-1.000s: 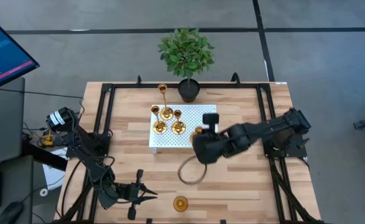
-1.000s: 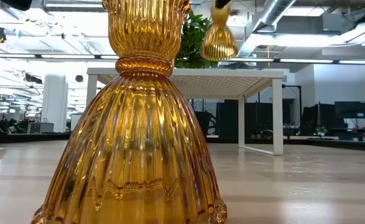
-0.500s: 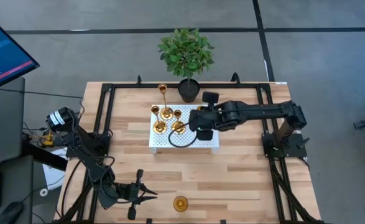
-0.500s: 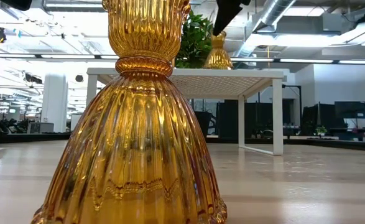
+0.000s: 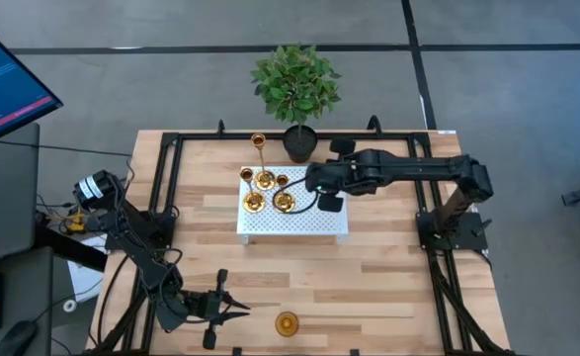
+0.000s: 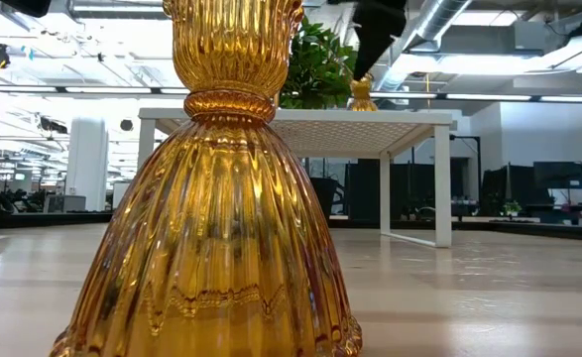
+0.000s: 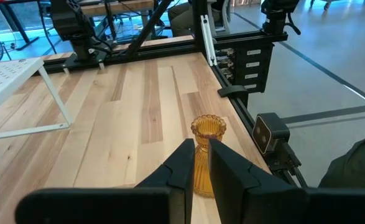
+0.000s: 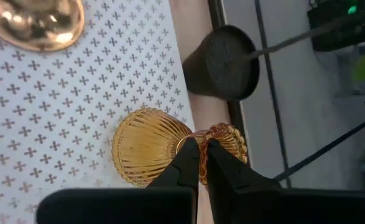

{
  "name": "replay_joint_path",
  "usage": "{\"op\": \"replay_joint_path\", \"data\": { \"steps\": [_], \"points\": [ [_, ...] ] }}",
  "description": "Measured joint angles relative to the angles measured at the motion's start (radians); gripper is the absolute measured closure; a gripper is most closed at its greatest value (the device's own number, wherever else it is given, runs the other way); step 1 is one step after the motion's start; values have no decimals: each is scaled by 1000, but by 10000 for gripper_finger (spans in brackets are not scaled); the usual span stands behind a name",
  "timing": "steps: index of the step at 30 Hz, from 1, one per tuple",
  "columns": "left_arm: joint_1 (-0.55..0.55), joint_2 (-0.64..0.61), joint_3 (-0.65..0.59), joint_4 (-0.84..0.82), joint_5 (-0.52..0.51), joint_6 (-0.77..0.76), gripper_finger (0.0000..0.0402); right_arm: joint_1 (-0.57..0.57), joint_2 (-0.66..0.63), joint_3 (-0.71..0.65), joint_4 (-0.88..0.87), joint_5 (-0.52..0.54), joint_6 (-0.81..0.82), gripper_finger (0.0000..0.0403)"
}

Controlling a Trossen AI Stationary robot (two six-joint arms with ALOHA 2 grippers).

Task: Pick & Place candle stick holders
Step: Put the top brown candle holder on the shelf

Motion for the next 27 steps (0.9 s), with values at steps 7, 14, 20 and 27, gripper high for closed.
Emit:
{"op": "replay_joint_path", "data": {
  "steps": [7, 14, 20, 27],
  "points": [
    [0, 0, 0, -1, 0, 0, 355, -3, -166, -215, 194, -3, -7, 403],
    [0, 0, 0, -1, -1, 2, 355, 12, -229, -296, 289, 24, -25, 403],
    [0, 0, 0, -1, -1, 4, 355, 12, -210, -298, 304, 21, -71, 403],
    [0, 0, 0, -1, -1, 4, 355, 12, -166, -295, 317, 24, -84, 403]
  ]
}}
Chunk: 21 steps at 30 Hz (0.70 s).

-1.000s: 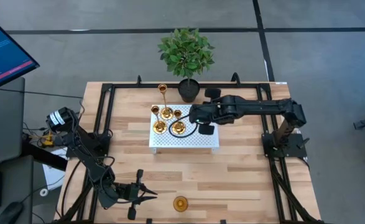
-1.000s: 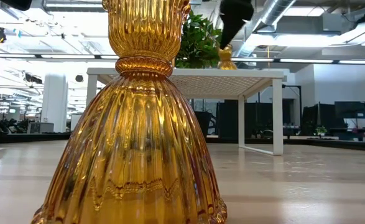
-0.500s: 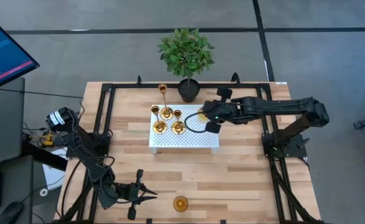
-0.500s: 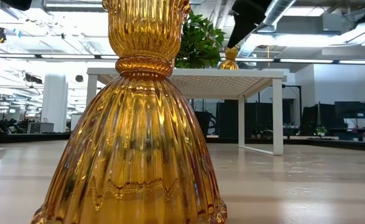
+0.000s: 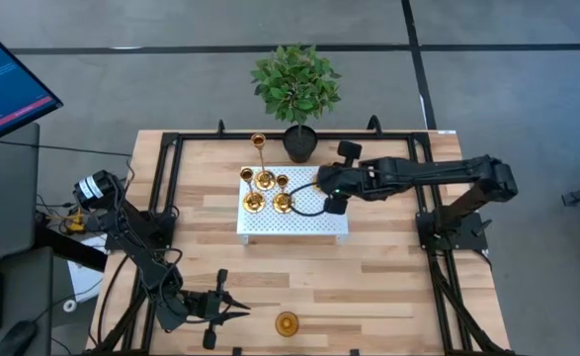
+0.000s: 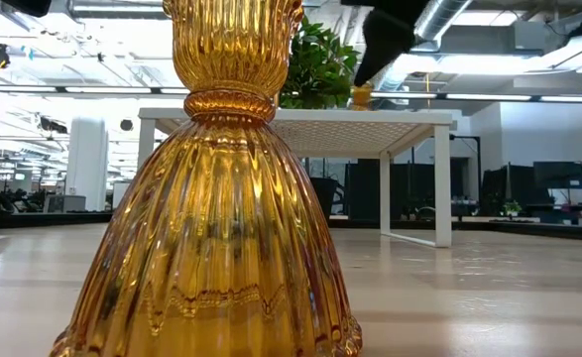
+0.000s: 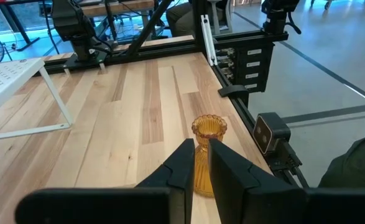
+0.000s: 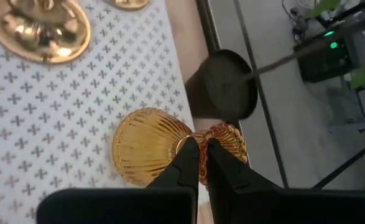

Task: Pick & Place candle stick holders
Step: Put the top brown candle holder on the shelf

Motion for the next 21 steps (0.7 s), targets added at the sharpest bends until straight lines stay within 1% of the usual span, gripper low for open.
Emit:
{"op": "replay_joint_path", "data": {
  "steps": [2, 9, 21],
  "points": [
    [0, 0, 0, 0, -1, 0, 355, 0, 12, -1, -18, 11, -7, 403],
    [0, 0, 0, -7, 5, -2, 355, -1, 38, 2, 3, 18, -24, 403],
    [0, 0, 0, -8, 5, 0, 355, 0, 31, 1, 7, -17, -24, 403]
  ]
}}
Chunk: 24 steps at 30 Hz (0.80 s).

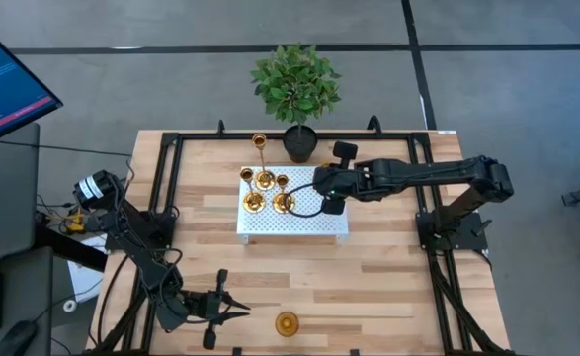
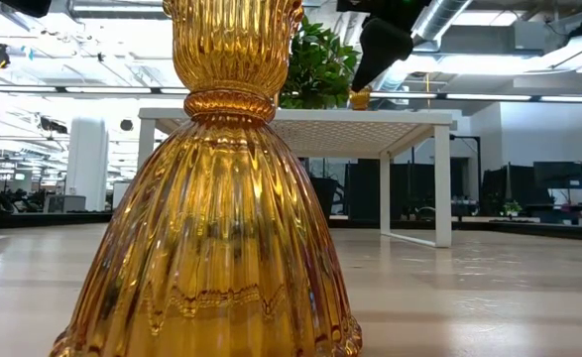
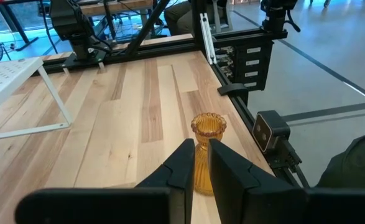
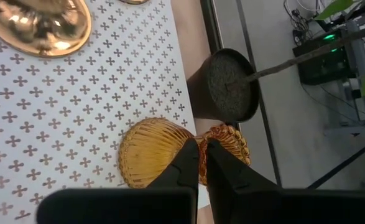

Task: Pick & Place candle stick holders
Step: Put the top brown candle holder on the shelf, then put the brown candle holder on the shelf

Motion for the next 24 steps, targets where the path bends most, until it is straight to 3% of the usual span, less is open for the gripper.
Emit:
{"op": "replay_joint_path", "data": {
  "steps": [5, 13, 24],
  "points": [
    [0, 0, 0, 0, 0, 0, 355, 0, 0, -1, 5, -5, 5, 386],
    [0, 0, 0, -1, 0, 0, 355, 23, 6, 19, -12, -28, -34, 307],
    [0, 0, 0, -1, 0, 0, 355, 122, 4, 288, -133, 17, -74, 241]
  ]
}}
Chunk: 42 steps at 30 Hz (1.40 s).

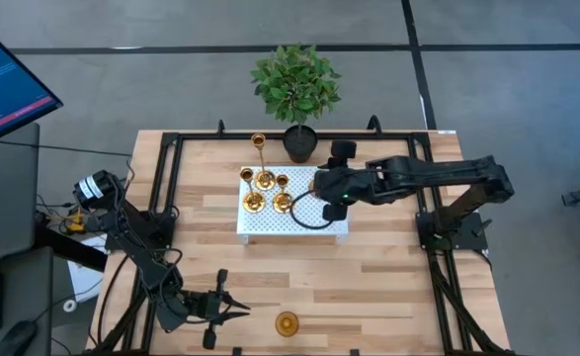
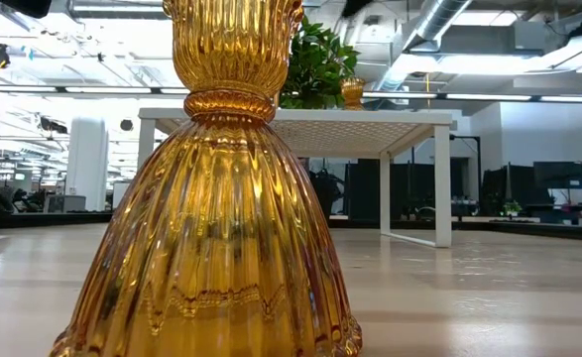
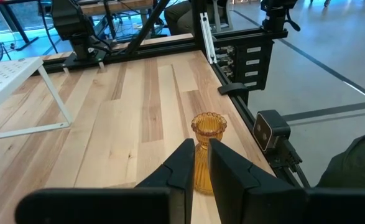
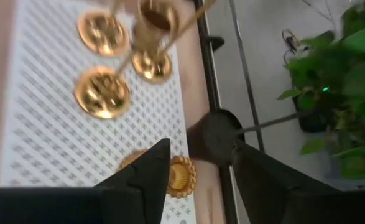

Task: Pick & Place candle stick holders
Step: Put the brown candle holder on the shelf

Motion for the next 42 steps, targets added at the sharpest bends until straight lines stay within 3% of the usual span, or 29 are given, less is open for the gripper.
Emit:
{"op": "replay_joint_path", "data": {
  "steps": [7, 17, 25, 29, 34, 42],
  "points": [
    [0, 0, 0, 0, 0, -3, 355, 118, -2, 165, -162, -16, 264, 265],
    [0, 0, 0, -1, 0, -3, 355, 449, 46, 174, -330, -56, 575, 395],
    [0, 0, 0, 0, 0, -3, 355, 667, 190, 176, -246, 75, 651, 387],
    [0, 0, 0, 0, 4, -7, 355, 706, 274, 176, -204, 139, 646, 400],
    [0, 0, 0, 3, 89, -62, 355, 704, 365, 175, -130, 160, 646, 398],
    [-3, 0, 0, 3, 126, -85, 355, 659, 454, 175, 50, 127, 635, 401]
  ]
}}
